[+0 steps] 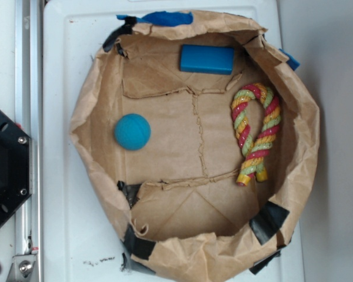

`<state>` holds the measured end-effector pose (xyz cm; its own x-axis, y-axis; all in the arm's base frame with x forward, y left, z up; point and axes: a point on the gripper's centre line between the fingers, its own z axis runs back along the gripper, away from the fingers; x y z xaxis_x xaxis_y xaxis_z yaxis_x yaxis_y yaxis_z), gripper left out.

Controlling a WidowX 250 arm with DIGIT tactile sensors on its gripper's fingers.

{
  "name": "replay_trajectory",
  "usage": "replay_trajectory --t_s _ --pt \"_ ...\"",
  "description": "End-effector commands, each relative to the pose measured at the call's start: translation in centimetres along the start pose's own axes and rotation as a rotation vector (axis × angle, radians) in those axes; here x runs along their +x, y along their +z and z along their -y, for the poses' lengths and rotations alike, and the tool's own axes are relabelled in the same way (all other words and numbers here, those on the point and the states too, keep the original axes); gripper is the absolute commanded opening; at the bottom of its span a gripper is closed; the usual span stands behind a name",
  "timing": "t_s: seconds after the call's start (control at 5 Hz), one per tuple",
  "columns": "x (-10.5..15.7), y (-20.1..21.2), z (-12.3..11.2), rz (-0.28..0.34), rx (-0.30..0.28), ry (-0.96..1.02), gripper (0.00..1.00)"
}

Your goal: Grab the blue block.

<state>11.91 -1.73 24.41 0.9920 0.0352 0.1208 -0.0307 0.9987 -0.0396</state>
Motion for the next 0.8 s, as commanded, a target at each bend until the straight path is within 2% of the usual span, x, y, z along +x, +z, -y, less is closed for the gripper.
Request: replay_trajectory --t_s 0.0,0.2,0.4,0.6 --pt "0.0 0.0 0.0 0.0 0.0 0.0 1.0" --pt "4.4 -1.3 -1.1 0.016 0.017 -0.03 1.0" --pt "8.3 -2.2 -1.6 0.066 0.013 -0.147 1.0" --pt "10.4 -3.8 -1.7 0.086 0.027 -0.337 1.0"
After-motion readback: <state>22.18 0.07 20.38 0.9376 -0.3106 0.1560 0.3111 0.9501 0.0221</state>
